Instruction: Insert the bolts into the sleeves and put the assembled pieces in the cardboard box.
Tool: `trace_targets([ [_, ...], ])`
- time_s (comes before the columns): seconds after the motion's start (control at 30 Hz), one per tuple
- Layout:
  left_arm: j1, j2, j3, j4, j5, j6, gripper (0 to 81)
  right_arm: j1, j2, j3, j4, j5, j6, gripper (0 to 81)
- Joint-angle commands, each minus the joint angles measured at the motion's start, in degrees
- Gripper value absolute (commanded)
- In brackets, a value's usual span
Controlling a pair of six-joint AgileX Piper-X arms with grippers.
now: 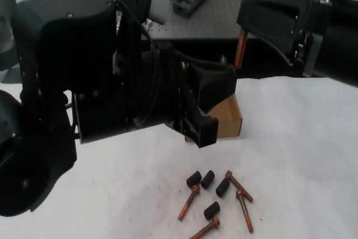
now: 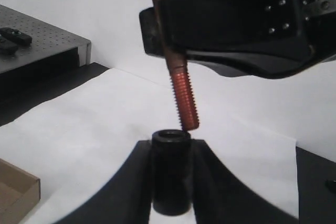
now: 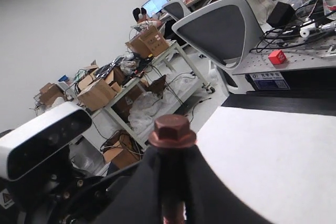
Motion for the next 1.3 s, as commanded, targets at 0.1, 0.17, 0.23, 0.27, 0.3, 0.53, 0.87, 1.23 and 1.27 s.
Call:
trace_targets([
  [0.1,-0.1,-0.7,-0.3,-1.9,5.1,-0.5,0.7,0.1,0.0,-0.2,0.4,-1.1,-0.6,1.6],
  [0.17,-0.1,-0.7,-0.3,-1.9,6.3,-0.5,0.7,0.1,0.0,-0.2,0.4,-1.7,-1.1,1.6],
  [0.23,-0.1,-0.7,-0.3,-1.8,6.6,-0.5,0.7,0.1,0.0,-0.2,0.4,-2.4,-1.4,1.6],
  [0.27,-0.1,-0.7,-0.3,-1.8,7.0,-0.5,0.7,0.1,0.0,-0.2,0.4,-2.4,-1.4,1.6],
  [0.3,-0.1,-0.7,-0.3,-1.8,7.4,-0.5,0.7,0.1,0.0,-0.2,0.4,-2.4,-1.4,1.6],
  [0.53,-0.1,-0.7,-0.3,-2.1,4.6,-2.3,0.7,0.1,0.0,-0.2,3.4,-4.9,-4.1,1.6],
  [0.87,-0.1,-0.7,-0.3,-4.1,-1.7,-1.5,0.7,0.1,0.0,-0.2,5.6,-5.4,-9.4,25.0],
  [1.23,4.9,14.3,-9.0,-4.5,-22.4,-14.9,0.7,-11.3,-9.5,-0.3,18.9,-2.1,-9.4,38.1],
  [1.27,6.0,18.7,-12.7,-3.3,-20.9,-15.7,0.7,-12.7,-10.6,-0.2,21.6,-0.8,-10.1,38.1],
])
